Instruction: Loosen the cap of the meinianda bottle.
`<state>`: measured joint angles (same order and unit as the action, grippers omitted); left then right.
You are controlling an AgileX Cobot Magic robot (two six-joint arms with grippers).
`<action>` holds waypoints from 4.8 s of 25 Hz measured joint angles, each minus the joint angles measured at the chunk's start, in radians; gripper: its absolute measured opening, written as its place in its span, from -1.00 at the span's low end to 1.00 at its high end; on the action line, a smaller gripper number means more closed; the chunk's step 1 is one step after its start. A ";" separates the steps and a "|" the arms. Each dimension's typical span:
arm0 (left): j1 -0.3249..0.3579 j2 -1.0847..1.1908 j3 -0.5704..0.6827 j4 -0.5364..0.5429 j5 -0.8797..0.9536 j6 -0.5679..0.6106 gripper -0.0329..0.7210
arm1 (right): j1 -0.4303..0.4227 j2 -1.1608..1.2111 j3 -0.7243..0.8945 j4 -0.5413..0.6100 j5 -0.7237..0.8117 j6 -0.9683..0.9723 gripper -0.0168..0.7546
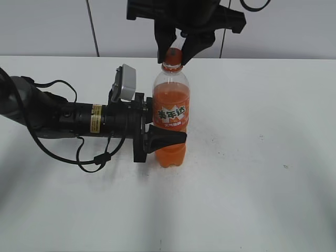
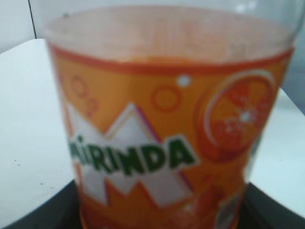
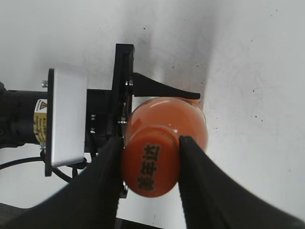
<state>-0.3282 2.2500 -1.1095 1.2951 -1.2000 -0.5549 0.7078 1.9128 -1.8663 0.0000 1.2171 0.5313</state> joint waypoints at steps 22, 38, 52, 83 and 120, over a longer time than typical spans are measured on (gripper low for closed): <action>0.000 0.000 0.000 0.001 0.000 0.000 0.18 | -0.001 0.001 -0.002 0.022 0.000 -1.077 -0.26; 0.000 0.000 0.000 0.004 -0.001 0.001 0.18 | 0.000 -0.042 -0.002 0.062 0.002 -1.374 -0.26; 0.000 0.000 0.000 0.004 0.001 0.001 0.18 | -0.064 -0.127 0.036 -0.144 0.002 -0.619 -0.26; 0.000 0.000 0.000 0.004 0.001 0.000 0.18 | -0.627 -0.125 1.014 0.013 -0.718 -0.474 -0.26; 0.000 0.001 0.000 -0.019 -0.002 -0.002 0.68 | -0.628 -0.219 1.014 0.066 -0.721 -0.479 0.27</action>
<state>-0.3282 2.2512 -1.1095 1.2759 -1.2016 -0.5570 0.0800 1.6939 -0.8525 0.0665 0.4959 0.0524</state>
